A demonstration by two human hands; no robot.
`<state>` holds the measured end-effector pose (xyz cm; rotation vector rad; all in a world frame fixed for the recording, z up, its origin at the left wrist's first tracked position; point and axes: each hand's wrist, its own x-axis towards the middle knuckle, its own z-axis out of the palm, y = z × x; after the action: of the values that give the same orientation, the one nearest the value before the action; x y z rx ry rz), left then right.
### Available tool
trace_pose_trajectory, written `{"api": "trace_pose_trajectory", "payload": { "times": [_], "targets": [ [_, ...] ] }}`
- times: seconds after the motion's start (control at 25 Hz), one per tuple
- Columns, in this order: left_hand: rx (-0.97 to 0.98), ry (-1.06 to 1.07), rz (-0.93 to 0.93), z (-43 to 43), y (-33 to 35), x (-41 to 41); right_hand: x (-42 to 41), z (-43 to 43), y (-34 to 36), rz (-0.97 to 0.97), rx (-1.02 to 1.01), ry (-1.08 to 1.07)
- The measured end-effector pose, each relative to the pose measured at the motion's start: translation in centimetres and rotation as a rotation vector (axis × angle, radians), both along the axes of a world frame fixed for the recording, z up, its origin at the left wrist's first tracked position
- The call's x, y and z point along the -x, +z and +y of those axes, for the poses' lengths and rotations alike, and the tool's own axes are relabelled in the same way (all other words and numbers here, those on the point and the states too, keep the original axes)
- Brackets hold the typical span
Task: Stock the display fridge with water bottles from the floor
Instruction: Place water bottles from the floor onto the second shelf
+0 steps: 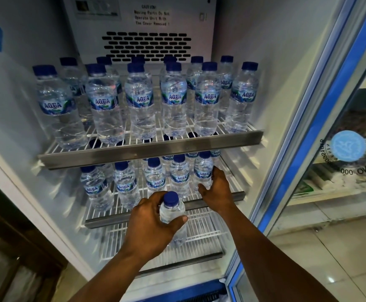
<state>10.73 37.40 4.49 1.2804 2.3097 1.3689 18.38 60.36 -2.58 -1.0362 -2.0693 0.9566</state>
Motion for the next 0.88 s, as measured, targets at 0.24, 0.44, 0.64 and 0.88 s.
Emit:
{"api": "trace_pose_trajectory", "payload": {
  "times": [0.24,0.44,0.64,0.88],
  "targets": [
    [-0.004,-0.020,-0.001,0.7,0.5,-0.3,-1.2,-0.9,0.7,0.088,0.164,-0.013],
    [-0.027,-0.031,0.032,3.3,1.4,-0.8,-7.2,-5.4,3.5,0.186,0.179,0.411],
    [-0.063,-0.079,0.022,6.9,2.0,-2.4,-8.6,-8.3,5.1,0.070,0.117,0.332],
    [-0.081,-0.145,0.007,9.6,2.3,-1.9,-10.6,-6.1,4.3,0.247,0.199,0.032]
  ]
}}
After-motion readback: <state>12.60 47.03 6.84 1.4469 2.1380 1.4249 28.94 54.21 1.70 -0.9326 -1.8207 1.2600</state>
